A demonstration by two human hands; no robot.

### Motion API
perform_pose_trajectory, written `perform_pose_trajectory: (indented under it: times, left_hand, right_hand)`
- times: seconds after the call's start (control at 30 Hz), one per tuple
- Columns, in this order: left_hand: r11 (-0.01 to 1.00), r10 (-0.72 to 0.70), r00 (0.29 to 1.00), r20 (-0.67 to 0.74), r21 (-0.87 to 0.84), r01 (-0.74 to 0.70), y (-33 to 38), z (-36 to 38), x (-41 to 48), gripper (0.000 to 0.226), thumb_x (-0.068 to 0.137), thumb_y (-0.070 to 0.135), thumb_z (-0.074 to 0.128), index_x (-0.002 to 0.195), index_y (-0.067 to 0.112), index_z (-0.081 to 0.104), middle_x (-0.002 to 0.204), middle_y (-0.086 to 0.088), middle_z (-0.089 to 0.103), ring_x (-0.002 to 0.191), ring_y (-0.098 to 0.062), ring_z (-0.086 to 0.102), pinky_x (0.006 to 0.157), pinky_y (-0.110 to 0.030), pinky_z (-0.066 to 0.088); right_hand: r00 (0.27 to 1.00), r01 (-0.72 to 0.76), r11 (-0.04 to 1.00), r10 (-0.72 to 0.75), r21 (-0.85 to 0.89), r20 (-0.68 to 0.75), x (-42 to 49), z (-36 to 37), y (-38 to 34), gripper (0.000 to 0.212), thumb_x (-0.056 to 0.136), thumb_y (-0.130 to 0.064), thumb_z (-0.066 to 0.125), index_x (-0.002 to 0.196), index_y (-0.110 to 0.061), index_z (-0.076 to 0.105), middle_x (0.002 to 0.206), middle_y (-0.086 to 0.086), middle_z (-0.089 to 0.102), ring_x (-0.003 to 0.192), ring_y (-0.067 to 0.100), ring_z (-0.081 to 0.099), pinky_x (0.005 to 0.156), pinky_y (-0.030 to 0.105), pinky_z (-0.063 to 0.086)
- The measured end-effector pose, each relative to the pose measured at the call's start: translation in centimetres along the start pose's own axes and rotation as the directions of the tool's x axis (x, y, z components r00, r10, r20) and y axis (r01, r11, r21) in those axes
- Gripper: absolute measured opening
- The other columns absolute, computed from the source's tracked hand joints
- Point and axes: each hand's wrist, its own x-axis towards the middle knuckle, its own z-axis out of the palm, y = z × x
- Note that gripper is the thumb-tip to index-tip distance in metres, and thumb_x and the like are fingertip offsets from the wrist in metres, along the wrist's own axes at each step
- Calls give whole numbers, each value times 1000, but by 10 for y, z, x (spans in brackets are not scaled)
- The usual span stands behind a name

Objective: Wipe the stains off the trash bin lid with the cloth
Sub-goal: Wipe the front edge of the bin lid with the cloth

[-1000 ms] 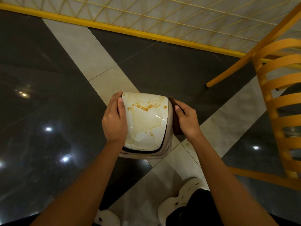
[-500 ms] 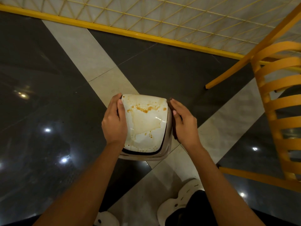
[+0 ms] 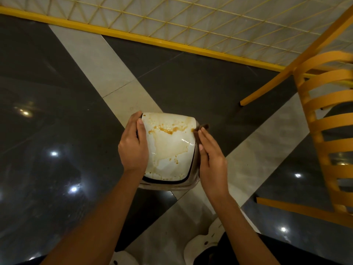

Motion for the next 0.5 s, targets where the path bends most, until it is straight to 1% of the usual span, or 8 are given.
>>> perform_pose_trajectory:
  times: [0.07, 0.1, 0.17, 0.27, 0.33, 0.37, 0.43, 0.5]
  left_hand:
    - [1000, 2, 1000, 2, 2, -2, 0, 0, 1, 37, 99, 38, 32, 129, 27, 52, 128, 7, 57, 114, -11, 53, 89, -22, 42]
    - [1000, 3, 1000, 3, 3, -3, 0, 0, 1, 37, 99, 38, 32, 129, 28, 52, 128, 7, 58, 113, -10, 54, 88, -22, 42]
    - [1000, 5, 1000, 0, 8, -5, -1, -1, 1, 36, 100, 37, 32, 128, 27, 52, 127, 8, 58, 111, -5, 52, 87, -20, 40]
    - [1000, -1, 1000, -1, 10, 1, 0, 0, 0, 37, 100, 36, 32, 129, 27, 52, 128, 7, 57, 111, -5, 50, 88, -21, 39]
    - [1000, -3, 1000, -1, 6, 3, 1, 0, 0, 37, 99, 37, 32, 129, 26, 52, 128, 6, 57, 114, -11, 53, 90, -24, 42]
    - [1000, 0, 1000, -2, 6, 0, 0, 0, 0, 38, 99, 38, 32, 129, 26, 52, 128, 5, 57, 115, -13, 54, 91, -26, 43]
    - [1000, 0, 1000, -2, 3, 0, -1, 1, 0, 38, 99, 38, 32, 129, 27, 52, 128, 6, 58, 115, -14, 55, 91, -28, 45]
    - [1000, -3, 1000, -1, 1, 3, -1, 1, 1, 38, 99, 39, 32, 129, 28, 52, 128, 6, 58, 114, -14, 55, 90, -28, 46]
  right_hand:
    - [1000, -11, 1000, 12, 22, -25, 1, 1, 0, 37, 98, -18, 41, 134, -17, 47, 139, -10, 42, 127, -4, 32, 103, 0, 19]
    - [999, -22, 999, 23, 24, -31, 9, 1, -2, 36, 98, -16, 42, 133, -15, 48, 139, -7, 45, 126, -3, 34, 102, 1, 20]
    - [997, -77, 996, 77, 36, 1, 32, -1, -5, 35, 98, -13, 41, 131, -14, 51, 136, -1, 50, 124, 4, 40, 105, 12, 27]
    - [954, -280, 951, 259, 133, 152, 67, -7, -5, 32, 98, -13, 40, 125, -18, 57, 124, -1, 58, 116, 12, 50, 103, 29, 38]
    - [906, -399, 897, 355, 187, 231, 77, -8, 1, 31, 98, -16, 40, 123, -19, 58, 113, -2, 59, 111, 18, 54, 97, 34, 44]
    - [888, -440, 872, 387, 215, 248, 77, -9, 4, 30, 98, -16, 40, 123, -19, 58, 110, -3, 59, 110, 20, 55, 94, 34, 46]
    - [889, -447, 860, 398, 246, 225, 65, -7, 9, 30, 98, -17, 41, 124, -19, 56, 112, -3, 59, 111, 20, 55, 93, 33, 46]
    - [929, -370, 895, 347, 249, 132, 46, -3, 14, 32, 98, -17, 41, 126, -20, 55, 121, -3, 58, 114, 17, 53, 99, 36, 43]
